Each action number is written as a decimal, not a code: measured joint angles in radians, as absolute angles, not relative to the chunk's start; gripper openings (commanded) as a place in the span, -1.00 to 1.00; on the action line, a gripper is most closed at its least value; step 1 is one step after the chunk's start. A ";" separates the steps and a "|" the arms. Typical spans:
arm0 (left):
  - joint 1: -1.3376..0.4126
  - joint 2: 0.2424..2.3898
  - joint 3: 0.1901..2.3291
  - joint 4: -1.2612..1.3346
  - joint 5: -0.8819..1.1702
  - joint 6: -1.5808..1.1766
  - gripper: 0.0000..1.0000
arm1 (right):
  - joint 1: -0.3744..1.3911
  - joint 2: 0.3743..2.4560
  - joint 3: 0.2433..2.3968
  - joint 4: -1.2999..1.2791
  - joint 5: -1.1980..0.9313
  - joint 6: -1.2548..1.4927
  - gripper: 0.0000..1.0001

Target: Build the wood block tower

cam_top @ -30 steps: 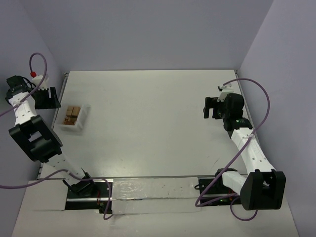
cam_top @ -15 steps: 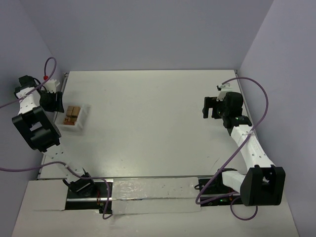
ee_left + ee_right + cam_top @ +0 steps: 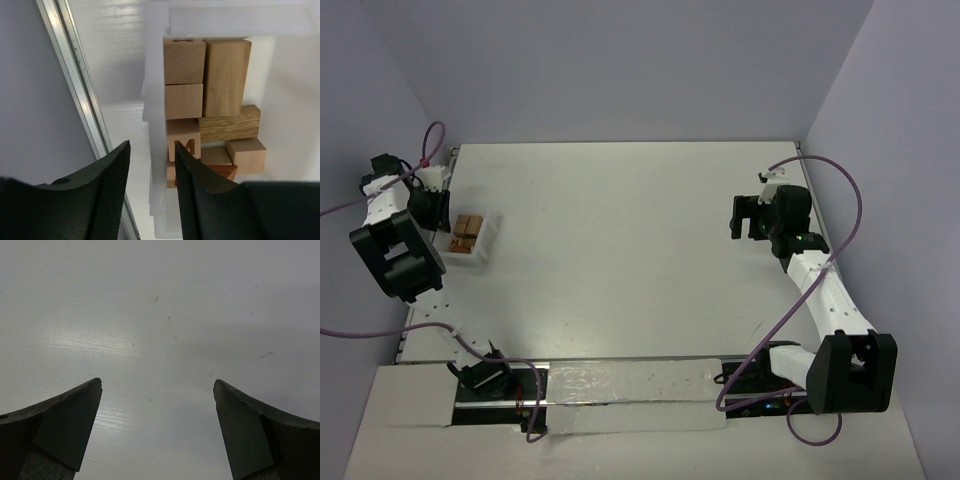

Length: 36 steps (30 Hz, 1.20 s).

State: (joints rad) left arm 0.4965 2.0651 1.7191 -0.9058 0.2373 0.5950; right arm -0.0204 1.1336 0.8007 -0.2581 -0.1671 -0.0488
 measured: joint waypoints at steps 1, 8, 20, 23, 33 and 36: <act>0.492 2.065 1.719 -0.906 0.233 0.598 -0.12 | -0.020 1.136 0.801 -0.258 -0.167 -0.049 0.99; 0.477 2.072 1.719 -0.902 0.218 0.610 -0.37 | -0.020 1.143 0.801 -0.259 -0.167 -0.049 0.99; 0.474 2.087 1.712 -0.900 0.205 0.611 -0.45 | -0.020 1.143 0.803 -0.260 -0.166 -0.049 0.99; 0.473 2.093 1.712 -0.900 0.203 0.612 -0.49 | -0.020 1.143 0.804 -0.260 -0.166 -0.049 0.99; 0.472 2.097 1.700 -0.891 0.203 0.608 -0.99 | -0.020 1.143 0.806 -0.261 -0.166 -0.049 0.99; 0.472 2.097 1.700 -0.892 0.206 0.607 -1.00 | -0.020 1.143 0.806 -0.261 -0.166 -0.049 0.99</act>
